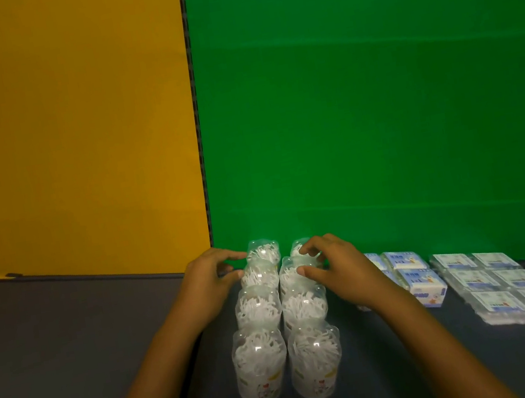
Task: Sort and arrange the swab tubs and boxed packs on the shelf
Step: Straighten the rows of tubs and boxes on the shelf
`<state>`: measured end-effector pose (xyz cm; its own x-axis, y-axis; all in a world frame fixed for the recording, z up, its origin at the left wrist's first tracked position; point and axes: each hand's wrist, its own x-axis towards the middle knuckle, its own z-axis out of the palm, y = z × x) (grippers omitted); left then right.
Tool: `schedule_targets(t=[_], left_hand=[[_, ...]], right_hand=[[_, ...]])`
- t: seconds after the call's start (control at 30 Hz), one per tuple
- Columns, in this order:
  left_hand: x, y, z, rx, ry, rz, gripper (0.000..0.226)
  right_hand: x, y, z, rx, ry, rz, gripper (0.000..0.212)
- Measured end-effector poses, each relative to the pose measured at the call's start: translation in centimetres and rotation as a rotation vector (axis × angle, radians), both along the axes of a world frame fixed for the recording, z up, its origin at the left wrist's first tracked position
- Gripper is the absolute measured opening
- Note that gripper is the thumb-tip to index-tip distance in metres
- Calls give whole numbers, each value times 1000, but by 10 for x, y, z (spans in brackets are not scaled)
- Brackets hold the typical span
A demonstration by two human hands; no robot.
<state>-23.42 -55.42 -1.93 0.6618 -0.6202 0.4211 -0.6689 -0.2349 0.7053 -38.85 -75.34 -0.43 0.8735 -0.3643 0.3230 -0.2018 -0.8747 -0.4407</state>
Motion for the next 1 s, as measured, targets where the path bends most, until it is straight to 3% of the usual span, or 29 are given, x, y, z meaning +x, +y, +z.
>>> schedule_targets(t=[0.23, 0.5, 1.0], left_hand=[[19, -20, -1, 179, 15, -163, 40], [14, -23, -3, 191, -156, -20, 38], [13, -21, -10, 103, -62, -57, 33]], right_hand=[[23, -17, -2, -11, 66, 47, 36], [21, -28, 1, 32, 107, 195, 34], [16, -32, 0, 22, 96, 178, 35]])
